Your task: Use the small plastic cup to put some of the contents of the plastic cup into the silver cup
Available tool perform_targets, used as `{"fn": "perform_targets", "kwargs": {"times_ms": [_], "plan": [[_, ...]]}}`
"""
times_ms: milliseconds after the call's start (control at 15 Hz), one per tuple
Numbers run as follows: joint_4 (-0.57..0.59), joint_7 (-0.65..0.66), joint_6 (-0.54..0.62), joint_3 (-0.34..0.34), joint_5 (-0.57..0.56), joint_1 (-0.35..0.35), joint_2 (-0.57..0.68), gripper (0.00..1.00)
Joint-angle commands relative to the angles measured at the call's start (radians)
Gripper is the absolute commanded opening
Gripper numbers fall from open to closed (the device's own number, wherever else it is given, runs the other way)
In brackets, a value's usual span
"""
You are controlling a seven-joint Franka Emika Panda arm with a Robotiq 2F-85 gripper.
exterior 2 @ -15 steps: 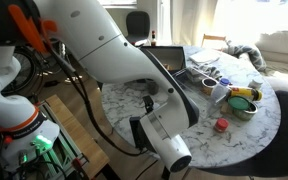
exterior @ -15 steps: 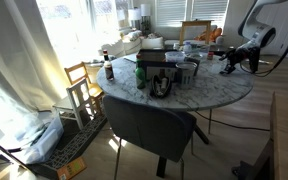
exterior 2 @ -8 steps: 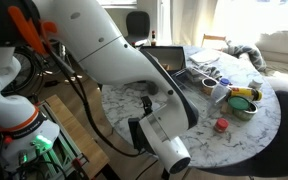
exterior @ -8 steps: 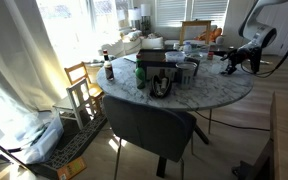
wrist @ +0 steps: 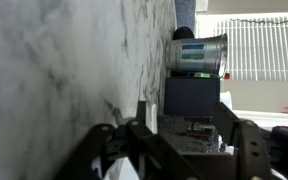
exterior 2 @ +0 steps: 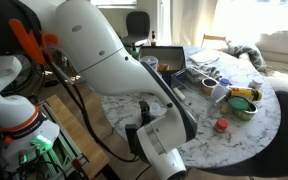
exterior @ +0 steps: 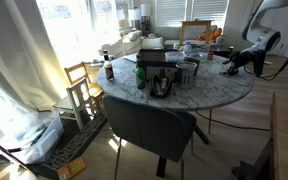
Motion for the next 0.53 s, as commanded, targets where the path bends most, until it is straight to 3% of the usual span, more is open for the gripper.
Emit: {"fn": "perform_targets", "kwargs": {"times_ms": [0,267,467], "plan": [[0.026,-0.051,0.004,0.007,0.025,-0.025,0.068,0.72],[0.028,-0.077,0.001,0.006,0.064,-0.036,0.076,0.75],[0.030,-0.097,-0.003,0.007,0.084,-0.042,0.083,0.68]]}}
